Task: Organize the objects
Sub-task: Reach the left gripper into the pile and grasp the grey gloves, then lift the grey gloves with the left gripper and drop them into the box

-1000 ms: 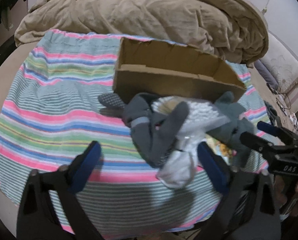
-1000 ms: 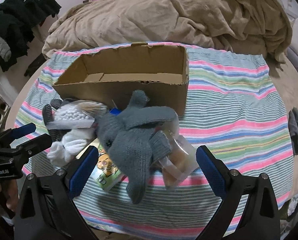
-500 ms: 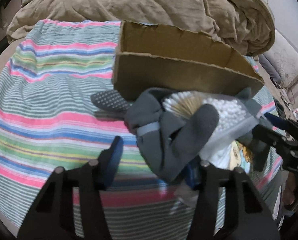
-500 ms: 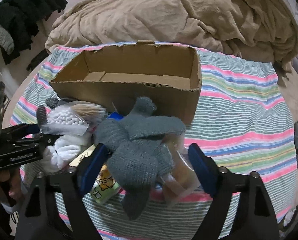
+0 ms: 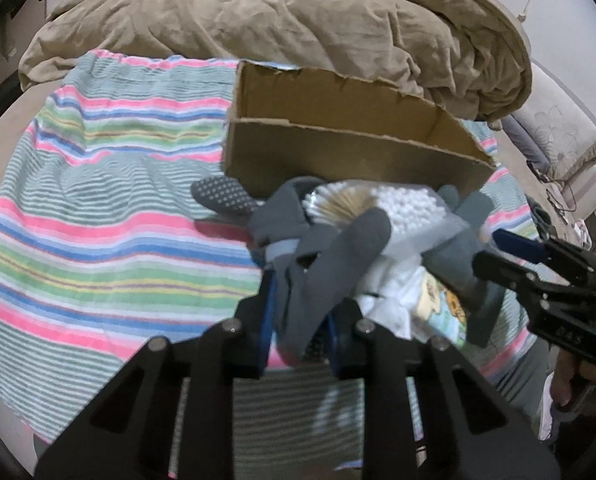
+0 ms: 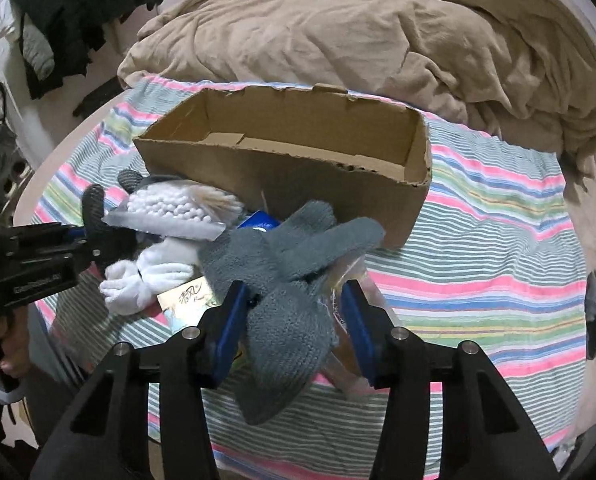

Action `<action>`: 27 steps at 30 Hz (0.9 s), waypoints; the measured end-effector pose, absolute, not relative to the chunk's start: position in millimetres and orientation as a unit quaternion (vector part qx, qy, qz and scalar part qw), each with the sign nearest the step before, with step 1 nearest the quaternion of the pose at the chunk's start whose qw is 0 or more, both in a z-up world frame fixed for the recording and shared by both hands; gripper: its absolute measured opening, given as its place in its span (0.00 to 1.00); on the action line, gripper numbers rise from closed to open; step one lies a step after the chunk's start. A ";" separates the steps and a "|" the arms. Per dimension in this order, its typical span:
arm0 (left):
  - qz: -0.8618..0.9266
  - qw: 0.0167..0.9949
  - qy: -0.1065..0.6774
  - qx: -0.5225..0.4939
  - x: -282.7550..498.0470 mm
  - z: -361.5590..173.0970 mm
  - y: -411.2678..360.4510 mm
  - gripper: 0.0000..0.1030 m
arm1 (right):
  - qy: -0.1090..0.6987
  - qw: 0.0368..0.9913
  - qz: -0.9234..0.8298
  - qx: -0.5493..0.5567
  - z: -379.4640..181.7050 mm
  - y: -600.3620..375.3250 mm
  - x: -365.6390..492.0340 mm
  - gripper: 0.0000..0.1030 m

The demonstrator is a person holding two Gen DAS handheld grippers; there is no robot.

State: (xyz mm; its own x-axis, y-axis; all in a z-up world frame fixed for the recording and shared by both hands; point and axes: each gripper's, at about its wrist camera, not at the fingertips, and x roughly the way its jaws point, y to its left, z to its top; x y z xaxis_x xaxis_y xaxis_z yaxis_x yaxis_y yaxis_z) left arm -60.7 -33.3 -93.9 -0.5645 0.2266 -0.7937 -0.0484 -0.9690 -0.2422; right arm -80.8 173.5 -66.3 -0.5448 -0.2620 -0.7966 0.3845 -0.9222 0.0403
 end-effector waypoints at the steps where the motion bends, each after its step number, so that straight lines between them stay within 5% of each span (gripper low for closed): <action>1: 0.881 0.079 -0.097 -0.457 -57.4 -90.4 -33.5 0.21 | 0.066 0.186 -0.877 0.439 -65.8 175.2 -80.4 0.46; 2: 0.881 0.080 -0.098 -0.455 -55.1 -88.9 -33.5 0.21 | 0.057 0.190 -0.878 0.435 -63.9 177.4 -79.5 0.37; 3: 0.883 0.080 -0.099 -0.452 -53.3 -85.8 -34.0 0.21 | 0.047 0.195 -0.879 0.432 -61.5 180.0 -78.8 0.13; 4: 0.885 0.080 -0.100 -0.448 -50.8 -81.7 -34.6 0.21 | 0.036 0.201 -0.879 0.431 -59.3 182.3 -78.4 0.09; 10: 0.892 0.077 -0.100 -0.434 -43.6 -67.8 -38.6 0.21 | 0.038 0.202 -0.875 0.438 -63.2 180.0 -76.6 0.11; 14: 0.894 0.077 -0.102 -0.430 -41.4 -62.9 -40.5 0.21 | 0.036 0.203 -0.875 0.437 -64.0 178.1 -77.1 0.43; 17: 0.896 0.079 -0.103 -0.424 -37.7 -57.2 -42.7 0.21 | 0.060 0.205 -0.870 0.445 -69.1 171.8 -77.3 0.53; 22: 0.902 0.083 -0.103 -0.410 -31.6 -43.3 -44.2 0.21 | 0.095 0.192 -0.877 0.431 -83.7 159.2 -78.7 0.54; 27: 0.907 0.086 -0.100 -0.400 -28.4 -30.3 -45.3 0.21 | 0.089 0.191 -0.880 0.426 -85.7 159.5 -81.5 0.34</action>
